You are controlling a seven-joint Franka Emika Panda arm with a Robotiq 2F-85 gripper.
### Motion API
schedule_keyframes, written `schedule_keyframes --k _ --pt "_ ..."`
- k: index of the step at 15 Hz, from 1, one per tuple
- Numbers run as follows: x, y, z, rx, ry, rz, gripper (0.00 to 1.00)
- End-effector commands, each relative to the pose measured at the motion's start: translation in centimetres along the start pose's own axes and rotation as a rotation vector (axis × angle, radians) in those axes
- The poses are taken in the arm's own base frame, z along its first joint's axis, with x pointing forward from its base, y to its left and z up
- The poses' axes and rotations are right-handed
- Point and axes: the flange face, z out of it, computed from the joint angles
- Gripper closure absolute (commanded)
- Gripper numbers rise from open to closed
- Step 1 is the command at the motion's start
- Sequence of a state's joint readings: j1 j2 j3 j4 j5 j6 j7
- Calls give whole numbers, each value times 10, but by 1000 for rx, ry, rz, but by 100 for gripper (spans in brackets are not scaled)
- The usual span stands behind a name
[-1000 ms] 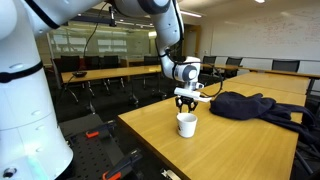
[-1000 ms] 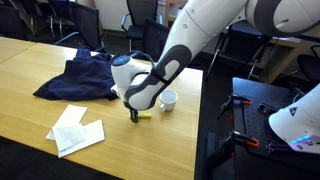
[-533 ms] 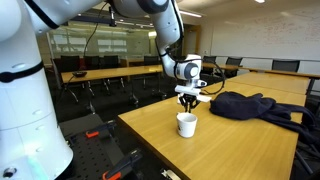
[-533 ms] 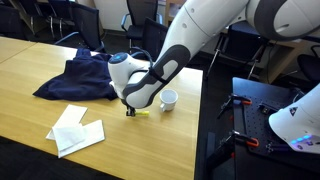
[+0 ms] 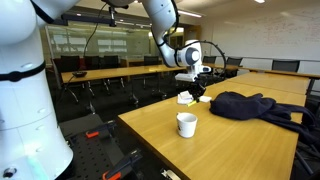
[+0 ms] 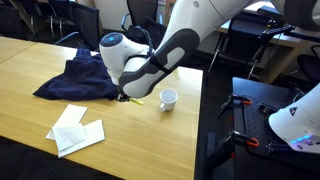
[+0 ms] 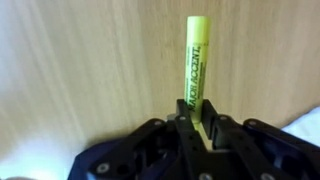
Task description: Put the marker in the mug
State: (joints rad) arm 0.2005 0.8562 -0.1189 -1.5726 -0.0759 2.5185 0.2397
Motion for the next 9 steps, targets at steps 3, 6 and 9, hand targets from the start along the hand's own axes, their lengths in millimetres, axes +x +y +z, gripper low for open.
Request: schedule_keyframes --k 3,6,9 --pt "-21 26 -10 -90 77 292 95" --pt "-30 32 -19 -134 122 450 95" --pt "-36 23 -34 -178 168 611 95"
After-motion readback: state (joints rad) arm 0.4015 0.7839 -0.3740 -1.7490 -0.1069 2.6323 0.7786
